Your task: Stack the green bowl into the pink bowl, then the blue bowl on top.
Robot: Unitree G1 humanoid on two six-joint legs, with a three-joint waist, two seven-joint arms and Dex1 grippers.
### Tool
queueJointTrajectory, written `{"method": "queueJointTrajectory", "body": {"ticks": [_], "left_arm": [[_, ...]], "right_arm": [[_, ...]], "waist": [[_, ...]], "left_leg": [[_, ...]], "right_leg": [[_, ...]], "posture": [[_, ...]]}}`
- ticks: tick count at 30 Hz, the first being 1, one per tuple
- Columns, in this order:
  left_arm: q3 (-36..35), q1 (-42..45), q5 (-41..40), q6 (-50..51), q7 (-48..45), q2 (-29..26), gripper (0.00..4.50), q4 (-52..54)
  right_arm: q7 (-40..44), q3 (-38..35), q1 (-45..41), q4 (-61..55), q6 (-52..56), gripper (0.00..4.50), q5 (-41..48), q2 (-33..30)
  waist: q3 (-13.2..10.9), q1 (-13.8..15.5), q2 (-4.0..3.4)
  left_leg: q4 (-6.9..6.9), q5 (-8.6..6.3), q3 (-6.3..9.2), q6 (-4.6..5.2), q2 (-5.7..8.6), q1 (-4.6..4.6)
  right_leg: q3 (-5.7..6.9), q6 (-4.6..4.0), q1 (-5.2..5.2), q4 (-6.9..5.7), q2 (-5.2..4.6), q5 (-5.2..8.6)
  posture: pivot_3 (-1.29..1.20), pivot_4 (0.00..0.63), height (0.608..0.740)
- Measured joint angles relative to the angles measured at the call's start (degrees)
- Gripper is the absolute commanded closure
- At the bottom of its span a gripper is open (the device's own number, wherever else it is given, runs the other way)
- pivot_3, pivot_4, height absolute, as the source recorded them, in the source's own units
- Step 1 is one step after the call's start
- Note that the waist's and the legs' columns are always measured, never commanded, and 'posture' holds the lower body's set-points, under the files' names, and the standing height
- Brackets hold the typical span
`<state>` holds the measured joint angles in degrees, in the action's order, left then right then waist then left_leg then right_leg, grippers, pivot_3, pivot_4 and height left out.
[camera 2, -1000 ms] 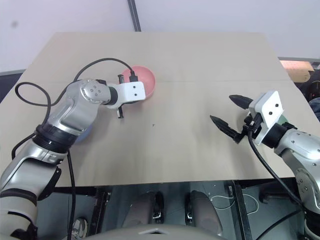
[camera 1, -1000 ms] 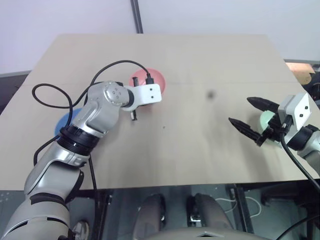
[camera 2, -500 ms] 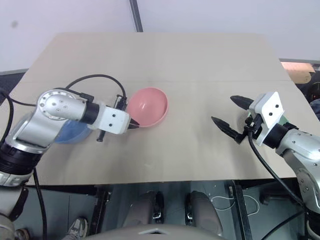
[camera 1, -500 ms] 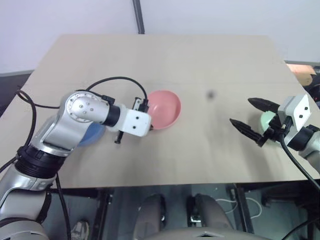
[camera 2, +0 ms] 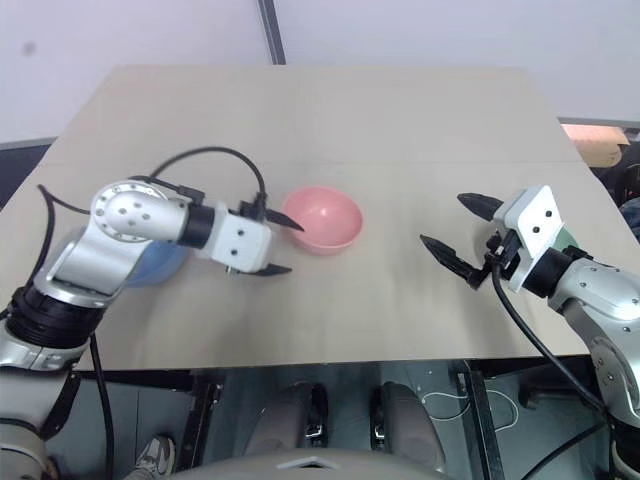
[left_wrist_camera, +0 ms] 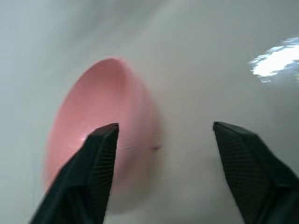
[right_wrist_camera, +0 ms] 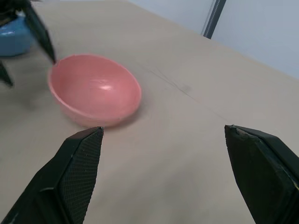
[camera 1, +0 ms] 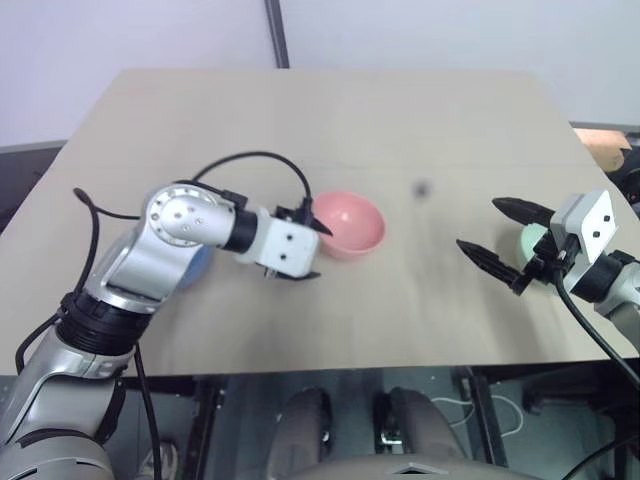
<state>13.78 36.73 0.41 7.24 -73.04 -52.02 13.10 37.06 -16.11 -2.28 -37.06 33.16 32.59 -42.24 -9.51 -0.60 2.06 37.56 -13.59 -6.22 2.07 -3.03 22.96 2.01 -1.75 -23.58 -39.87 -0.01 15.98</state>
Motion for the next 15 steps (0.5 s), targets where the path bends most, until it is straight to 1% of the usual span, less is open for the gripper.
{"method": "queueJointTrajectory", "body": {"ticks": [3,4,5,6,7,8,10,11,12,13,14,15], "left_arm": [[-3.7,-0.8,-1.4,3.4,1.9,-0.2,1.33,0.1],[-5.7,-1.7,-3.8,4.3,2.6,0.7,1.33,0.2],[-7.9,-2.5,-6.8,4.6,3.6,3.2,1.33,0.3],[-9.0,-3.0,-8.1,4.5,4.0,4.5,1.33,0.4],[-11.1,-4.1,-13.3,6.2,4.7,7.5,1.33,1.7],[-12.1,-4.5,-17.0,9.1,4.8,8.2,1.33,1.9],[-14.0,-4.6,-20.9,11.3,4.1,8.7,1.33,1.3],[-15.5,-4.5,-24.0,11.3,2.7,9.4,1.33,0.4],[-16.3,-4.3,-25.6,9.2,1.5,10.4,1.33,-1.0],[-17.7,-4.1,-26.5,5.5,1.5,13.0,1.33,-3.1],[-18.6,-3.9,-28.1,4.0,1.5,14.8,1.33,-5.1],[-18.8,-3.9,-29.2,4.0,1.0,15.1,1.33,-6.3]], "right_arm": [[-0.6,-0.3,2.6,-0.1,1.1,0.00,-0.8,-0.6],[-1.5,-0.8,4.0,0.0,2.5,0.00,-1.3,-1.1],[-2.5,-1.1,4.8,0.2,3.7,0.00,-2.1,-1.7],[-2.7,-1.3,5.2,0.2,4.2,0.00,-2.4,-1.9],[-3.9,-2.1,6.6,0.2,6.9,0.00,-2.8,-2.5],[-5.4,-2.9,7.9,0.3,10.0,0.00,-2.9,-2.8],[-7.2,-3.0,9.0,1.3,13.3,0.00,-3.3,-2.8],[-8.5,-3.0,9.0,1.8,15.2,0.00,-3.5,-2.6],[-9.8,-3.0,8.3,2.0,16.9,0.00,-3.6,-2.0],[-11.5,-2.9,7.1,2.2,18.9,0.00,-3.6,-1.2],[-12.8,-2.5,5.7,2.3,20.7,0.00,-3.6,-0.6],[-13.4,-2.2,5.0,2.3,21.5,0.00,-3.6,-0.5]], "waist": [[0.0,0.0,-0.03],[0.0,0.0,-0.02],[0.0,0.1,-0.04],[0.0,0.2,-0.03],[0.0,0.3,0.02],[0.0,0.4,0.06],[0.0,0.3,0.04],[0.0,0.1,0.01],[0.0,-0.1,0.00],[0.1,-0.2,-0.04],[0.1,-0.2,-0.03],[0.1,-0.2,-0.04]], "left_leg": [[-0.03,0.03,0.00,-0.06,-0.01,0.01],[-0.03,0.04,0.00,-0.07,-0.01,0.01],[0.00,0.04,-0.01,-0.07,0.00,0.03],[0.00,0.04,0.00,-0.07,0.00,0.03],[0.06,0.04,0.03,-0.06,0.00,0.08],[0.06,0.04,0.05,-0.07,0.00,0.07],[0.06,0.05,0.04,-0.08,0.00,0.03],[0.06,0.05,0.02,-0.08,0.00,-0.02],[0.06,0.05,0.02,-0.09,-0.01,-0.09],[0.06,0.06,0.01,-0.10,-0.01,-0.14],[0.06,-0.01,0.02,0.03,-0.02,-0.16],[0.06,0.00,0.02,0.03,-0.03,-0.17]], "right_leg": [[-0.01,0.00,-0.01,0.02,0.00,0.00],[0.00,0.00,0.00,0.00,-0.02,0.00],[-0.01,0.00,0.00,0.01,-0.05,0.00],[-0.01,0.00,0.01,0.04,-0.06,0.00],[0.04,0.00,0.01,0.03,-0.06,0.00],[0.05,0.00,0.02,0.02,-0.06,0.00],[0.05,0.00,0.03,-0.01,-0.06,0.00],[0.03,0.00,0.04,-0.05,-0.06,0.00],[0.03,0.01,0.09,-0.06,-0.04,0.00],[0.03,0.01,0.12,-0.09,-0.04,-0.01],[0.03,0.01,0.12,-0.13,-0.02,-0.01],[0.03,0.01,0.12,-0.14,0.00,-0.02]], "posture": [[0.00,0.150,0.740],[0.00,0.150,0.740],[0.00,0.150,0.740],[0.00,0.150,0.740],[0.00,0.150,0.740],[0.00,0.150,0.740],[0.00,0.150,0.740],[0.00,0.150,0.740],[0.00,0.150,0.740],[0.00,0.150,0.740],[0.00,0.150,0.740],[0.00,0.150,0.740]]}}
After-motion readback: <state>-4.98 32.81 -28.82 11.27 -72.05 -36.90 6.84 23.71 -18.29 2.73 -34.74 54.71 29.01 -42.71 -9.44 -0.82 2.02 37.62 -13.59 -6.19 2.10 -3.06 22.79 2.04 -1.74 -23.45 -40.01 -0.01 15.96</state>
